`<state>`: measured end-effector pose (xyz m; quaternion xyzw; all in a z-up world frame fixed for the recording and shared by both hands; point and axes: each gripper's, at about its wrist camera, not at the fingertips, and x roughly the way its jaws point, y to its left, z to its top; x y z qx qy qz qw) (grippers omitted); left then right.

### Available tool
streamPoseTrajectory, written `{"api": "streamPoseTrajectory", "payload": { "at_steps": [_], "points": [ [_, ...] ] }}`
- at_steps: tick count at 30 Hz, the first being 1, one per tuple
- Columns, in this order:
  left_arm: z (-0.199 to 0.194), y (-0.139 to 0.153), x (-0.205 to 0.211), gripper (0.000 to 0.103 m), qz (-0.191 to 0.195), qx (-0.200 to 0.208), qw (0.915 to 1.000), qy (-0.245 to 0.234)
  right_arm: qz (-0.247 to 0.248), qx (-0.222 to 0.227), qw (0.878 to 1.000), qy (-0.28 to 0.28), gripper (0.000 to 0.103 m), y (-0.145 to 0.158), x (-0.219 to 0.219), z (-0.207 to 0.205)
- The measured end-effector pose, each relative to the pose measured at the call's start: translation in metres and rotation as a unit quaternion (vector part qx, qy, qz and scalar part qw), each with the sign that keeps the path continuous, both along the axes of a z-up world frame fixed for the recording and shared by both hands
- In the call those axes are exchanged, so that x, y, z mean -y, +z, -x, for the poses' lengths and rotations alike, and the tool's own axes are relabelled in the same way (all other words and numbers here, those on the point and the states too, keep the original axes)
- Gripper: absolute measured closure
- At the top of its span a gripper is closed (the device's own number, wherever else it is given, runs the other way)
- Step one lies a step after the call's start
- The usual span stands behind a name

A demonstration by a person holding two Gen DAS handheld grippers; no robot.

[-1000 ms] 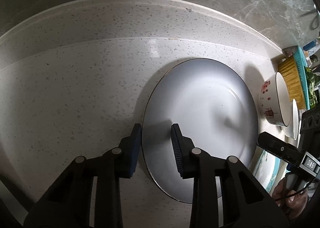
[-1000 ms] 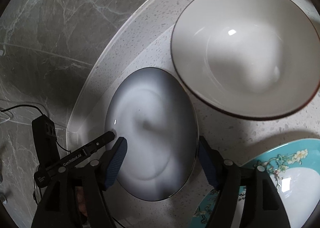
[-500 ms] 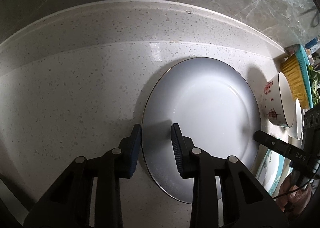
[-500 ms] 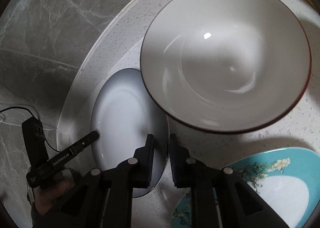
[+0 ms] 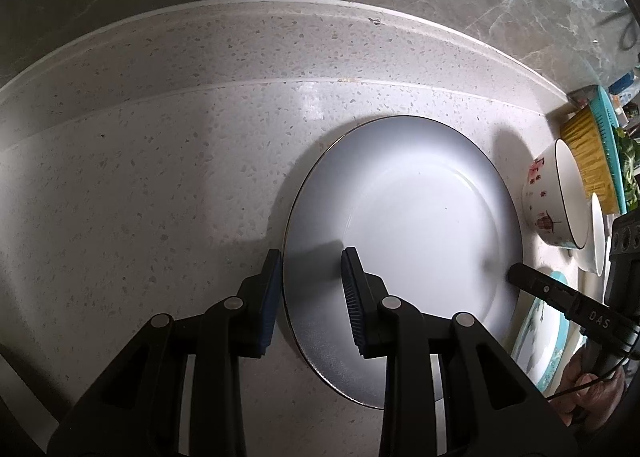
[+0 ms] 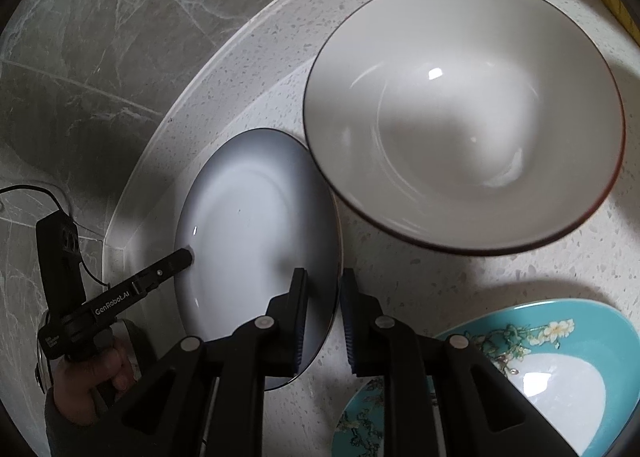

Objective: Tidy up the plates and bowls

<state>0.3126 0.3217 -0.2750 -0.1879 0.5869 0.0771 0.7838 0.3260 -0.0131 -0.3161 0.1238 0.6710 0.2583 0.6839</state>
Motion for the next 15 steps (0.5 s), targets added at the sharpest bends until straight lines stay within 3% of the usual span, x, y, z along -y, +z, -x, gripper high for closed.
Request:
{"api": "streamPoseTrajectory", "payload": {
  "at_steps": [15],
  "points": [
    [0.013, 0.008, 0.004, 0.076, -0.004, 0.012, 0.9999, 0.001, -0.003, 0.026, 1.0, 0.007, 0.084, 0.011, 0.001, 0.0]
  ]
}}
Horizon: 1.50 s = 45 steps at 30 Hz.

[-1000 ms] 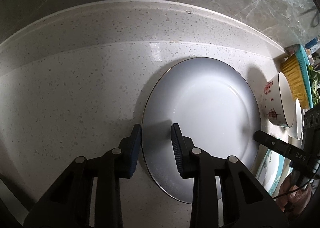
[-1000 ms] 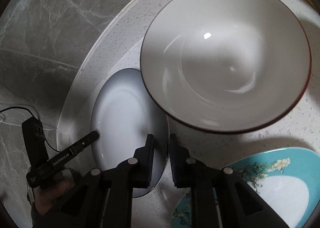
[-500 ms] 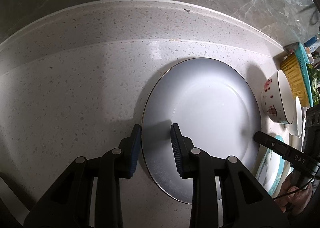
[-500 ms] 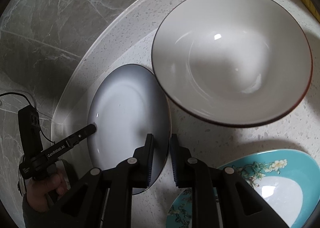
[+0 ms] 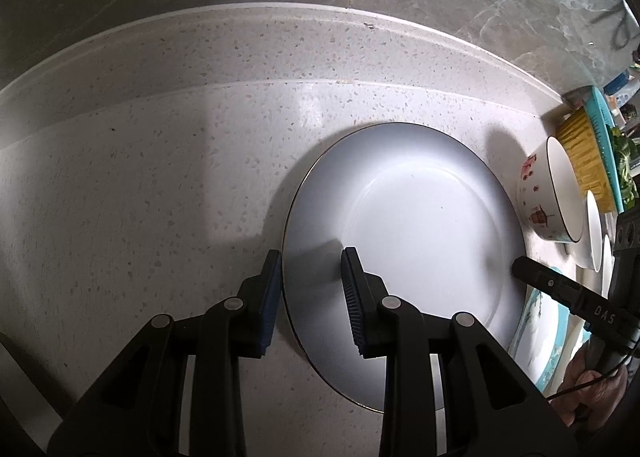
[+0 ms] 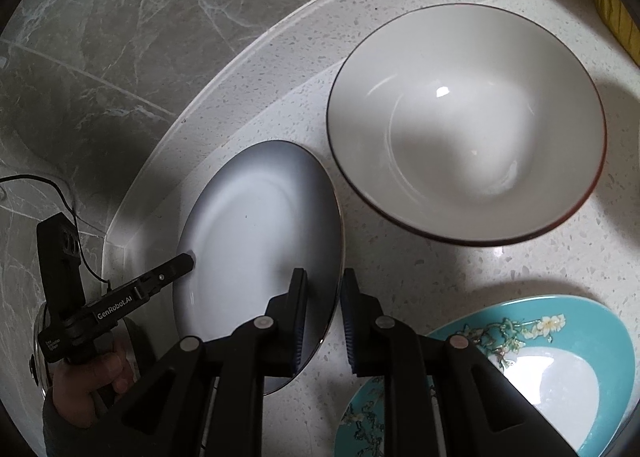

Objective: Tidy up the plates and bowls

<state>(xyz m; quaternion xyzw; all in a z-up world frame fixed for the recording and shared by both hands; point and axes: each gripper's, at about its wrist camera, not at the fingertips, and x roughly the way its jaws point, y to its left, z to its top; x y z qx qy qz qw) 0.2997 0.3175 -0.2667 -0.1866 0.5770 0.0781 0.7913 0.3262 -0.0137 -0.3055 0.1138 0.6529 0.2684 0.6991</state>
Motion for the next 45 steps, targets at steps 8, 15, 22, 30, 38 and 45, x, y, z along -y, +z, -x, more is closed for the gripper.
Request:
{"api": "streamPoseTrajectory", "payload": {
  "at_steps": [8, 15, 22, 30, 38, 45],
  "points": [
    [0.005, -0.006, 0.003, 0.076, -0.006, -0.004, 1.0, -0.004, 0.008, -0.001, 1.0, 0.005, 0.084, -0.003, -0.005, 0.002],
    [0.002, -0.008, 0.005, 0.076, -0.007, -0.005, 0.9999, -0.005, 0.01, 0.0, 1.0, 0.006, 0.084, -0.003, -0.009, 0.003],
    [0.0, -0.009, 0.007, 0.075, -0.008, -0.01, 0.9999, 0.001, 0.02, -0.016, 1.0, 0.015, 0.076, -0.006, -0.018, 0.008],
    [-0.002, -0.008, -0.001, 0.075, -0.005, -0.009, 0.9999, 0.007, 0.008, -0.026, 1.0, 0.007, 0.057, -0.005, -0.023, 0.001],
    [-0.002, -0.004, -0.001, 0.075, -0.018, -0.007, 0.9998, 0.0, 0.012, -0.019, 1.0, 0.0, 0.059, -0.007, -0.018, -0.006],
    [0.0, -0.002, -0.004, 0.076, -0.021, -0.007, 0.9997, -0.007, 0.035, -0.005, 0.999, 0.012, 0.082, -0.007, -0.019, -0.007]
  ]
}}
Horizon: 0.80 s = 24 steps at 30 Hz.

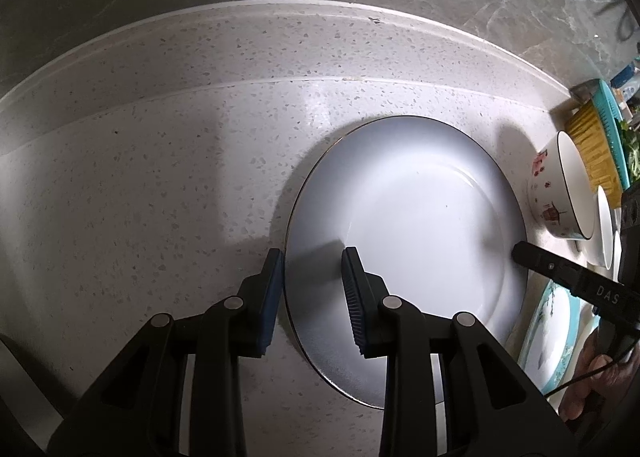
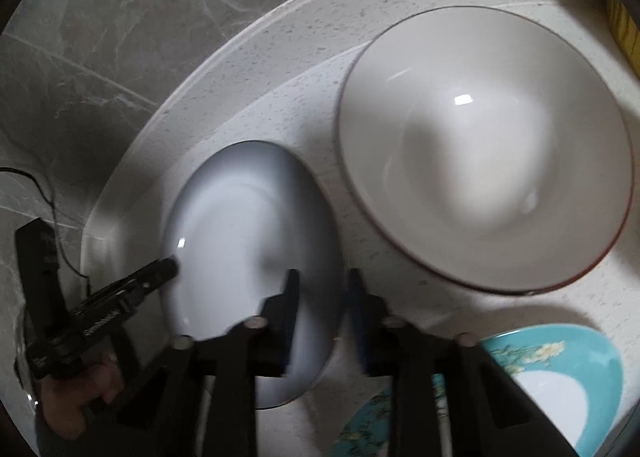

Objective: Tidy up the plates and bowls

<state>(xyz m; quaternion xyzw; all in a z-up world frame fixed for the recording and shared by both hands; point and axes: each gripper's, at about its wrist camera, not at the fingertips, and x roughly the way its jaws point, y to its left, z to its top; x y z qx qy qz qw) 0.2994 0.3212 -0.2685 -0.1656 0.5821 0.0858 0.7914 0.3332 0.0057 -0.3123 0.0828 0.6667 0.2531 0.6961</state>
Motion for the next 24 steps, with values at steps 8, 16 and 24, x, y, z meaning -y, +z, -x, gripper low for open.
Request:
{"api": "streamPoseTrajectory", "payload": {
  "at_steps": [8, 16, 24],
  "points": [
    [-0.001, 0.001, 0.009, 0.077, -0.013, 0.005, 0.9999, -0.008, 0.011, 0.028, 0.999, 0.015, 0.082, 0.005, 0.002, 0.005],
    [0.006, 0.014, 0.014, 0.077, -0.019, 0.02, 0.9996, -0.008, 0.007, 0.037, 0.999, 0.017, 0.081, 0.006, 0.004, 0.007],
    [0.021, 0.031, 0.015, 0.077, -0.021, 0.029, 0.9994, -0.005, 0.005, 0.05, 0.999, 0.022, 0.081, 0.019, 0.011, 0.009]
  ]
}}
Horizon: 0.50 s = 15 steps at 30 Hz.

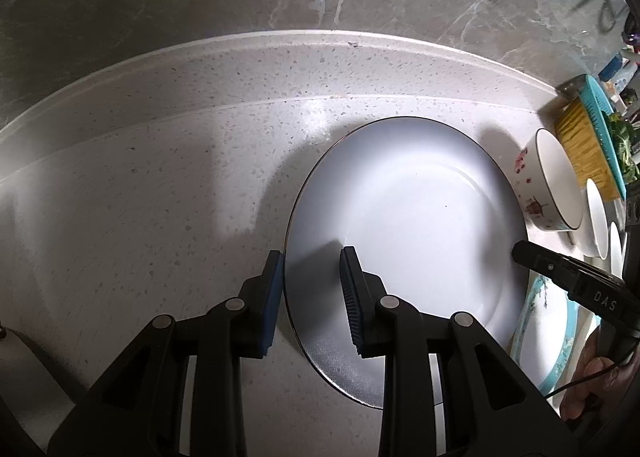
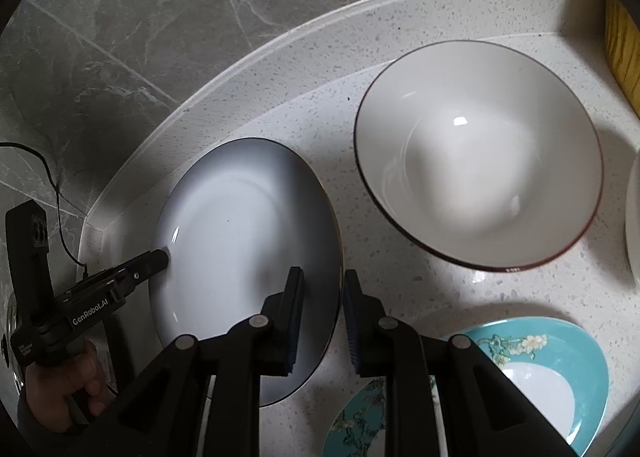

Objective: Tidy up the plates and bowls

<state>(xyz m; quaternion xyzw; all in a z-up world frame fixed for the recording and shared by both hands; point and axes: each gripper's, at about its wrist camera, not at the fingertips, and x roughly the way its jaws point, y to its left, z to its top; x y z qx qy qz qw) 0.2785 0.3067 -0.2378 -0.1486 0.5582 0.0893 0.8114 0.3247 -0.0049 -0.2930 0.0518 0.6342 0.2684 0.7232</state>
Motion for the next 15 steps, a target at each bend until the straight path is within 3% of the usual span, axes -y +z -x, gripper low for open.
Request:
{"api": "streamPoseTrajectory", "payload": {
  "at_steps": [8, 15],
  "points": [
    [0.03, 0.026, 0.011, 0.077, -0.002, 0.014, 0.9999, -0.001, 0.0, 0.016, 1.0, 0.005, 0.081, 0.025, 0.009, 0.02],
    [0.076, 0.049, 0.029, 0.077, 0.002, 0.029, 0.9996, -0.002, 0.004, 0.032, 0.999, 0.012, 0.081, 0.062, 0.017, 0.061]
  ]
}}
